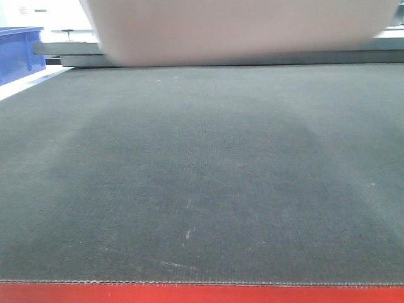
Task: Grab white bin and place on right shelf
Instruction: 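Lift the pink bin off the table with both grippers, then hold the bin raised and drive away from the red table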
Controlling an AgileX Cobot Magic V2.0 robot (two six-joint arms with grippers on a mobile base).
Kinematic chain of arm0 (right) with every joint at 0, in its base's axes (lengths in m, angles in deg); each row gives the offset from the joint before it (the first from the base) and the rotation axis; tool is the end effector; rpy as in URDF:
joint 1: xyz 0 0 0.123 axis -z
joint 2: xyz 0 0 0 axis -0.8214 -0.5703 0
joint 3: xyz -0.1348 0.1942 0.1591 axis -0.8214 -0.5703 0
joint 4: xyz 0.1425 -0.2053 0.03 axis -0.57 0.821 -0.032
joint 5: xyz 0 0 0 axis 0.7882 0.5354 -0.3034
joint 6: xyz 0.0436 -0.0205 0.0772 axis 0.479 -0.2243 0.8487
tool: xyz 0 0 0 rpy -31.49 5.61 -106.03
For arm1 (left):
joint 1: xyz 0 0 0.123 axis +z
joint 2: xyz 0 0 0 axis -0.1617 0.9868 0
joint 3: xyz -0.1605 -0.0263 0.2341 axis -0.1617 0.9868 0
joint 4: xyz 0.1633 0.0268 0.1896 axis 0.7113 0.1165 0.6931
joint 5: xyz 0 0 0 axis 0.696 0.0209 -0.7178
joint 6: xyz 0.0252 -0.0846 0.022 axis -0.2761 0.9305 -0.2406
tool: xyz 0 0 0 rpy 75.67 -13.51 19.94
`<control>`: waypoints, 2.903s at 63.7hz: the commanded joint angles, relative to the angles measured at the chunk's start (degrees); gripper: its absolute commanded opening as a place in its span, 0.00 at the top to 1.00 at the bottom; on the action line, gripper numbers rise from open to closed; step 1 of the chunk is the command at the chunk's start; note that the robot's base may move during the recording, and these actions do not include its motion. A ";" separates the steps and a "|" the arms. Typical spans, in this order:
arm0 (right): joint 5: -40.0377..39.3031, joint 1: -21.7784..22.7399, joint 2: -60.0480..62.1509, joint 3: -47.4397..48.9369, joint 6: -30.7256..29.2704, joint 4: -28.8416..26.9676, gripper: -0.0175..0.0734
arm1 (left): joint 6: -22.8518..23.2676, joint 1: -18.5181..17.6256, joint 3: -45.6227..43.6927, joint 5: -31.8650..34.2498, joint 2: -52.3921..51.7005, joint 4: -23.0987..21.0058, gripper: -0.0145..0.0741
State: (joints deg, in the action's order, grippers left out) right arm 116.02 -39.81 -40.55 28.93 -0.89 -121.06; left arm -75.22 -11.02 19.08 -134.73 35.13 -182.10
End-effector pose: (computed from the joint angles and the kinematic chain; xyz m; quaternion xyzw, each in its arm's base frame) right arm 0.2400 0.0091 0.3848 0.1332 0.6615 0.5579 0.4832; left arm 0.2969 -0.0867 0.3863 0.0283 0.7002 -0.6057 0.3769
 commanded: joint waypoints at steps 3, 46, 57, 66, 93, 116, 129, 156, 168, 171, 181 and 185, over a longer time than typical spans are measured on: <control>21.32 -1.87 2.86 2.67 1.19 -4.96 0.73 | 0.94 -4.36 -5.77 -17.13 -3.13 -10.18 0.98; 20.72 -1.87 2.97 3.13 1.19 -5.02 0.73 | 0.94 -6.16 -9.69 -16.89 -3.13 -10.35 0.98; 20.18 -1.87 2.97 3.12 1.19 -5.02 0.73 | 0.94 -6.16 -9.69 -16.30 -3.13 -10.35 0.98; 17.42 -1.87 2.97 3.12 1.19 -5.02 0.73 | 0.94 -6.16 -9.69 -16.30 -3.13 -10.35 0.98; 12.75 -1.87 2.97 3.12 1.19 -5.02 0.73 | 0.94 -6.16 -9.69 -16.30 -3.13 -10.35 0.98; 12.69 -1.87 2.97 3.12 1.19 -4.97 0.73 | 0.94 -6.16 -9.69 -16.30 -3.13 -10.35 0.98; 12.57 -1.87 2.97 3.12 1.19 -4.97 0.73 | 0.94 -6.16 -9.69 -16.30 -3.13 -10.35 0.98; 10.72 -1.87 2.97 3.12 1.19 -4.97 0.73 | 0.94 -6.16 -9.69 -16.30 -3.13 -10.35 0.98; 8.00 -1.87 2.92 3.12 1.19 -4.97 0.73 | 0.94 -6.16 -9.69 -16.30 -3.13 -10.35 0.98; 7.21 -1.87 2.92 3.12 1.19 -4.97 0.73 | 0.94 -6.16 -9.69 -16.30 -3.13 -10.35 0.98; 4.99 -1.87 2.92 3.12 1.19 -4.97 0.73 | 0.94 -6.16 -9.69 -16.30 -3.13 -10.35 0.98; 4.27 -1.87 2.92 3.12 1.19 -4.97 0.73 | 0.94 -6.16 -9.69 -16.30 -3.13 -10.35 0.98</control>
State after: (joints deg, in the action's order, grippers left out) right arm 111.37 -39.72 -39.32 29.72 0.35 -121.67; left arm -74.65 -13.86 11.84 -130.68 35.13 -183.81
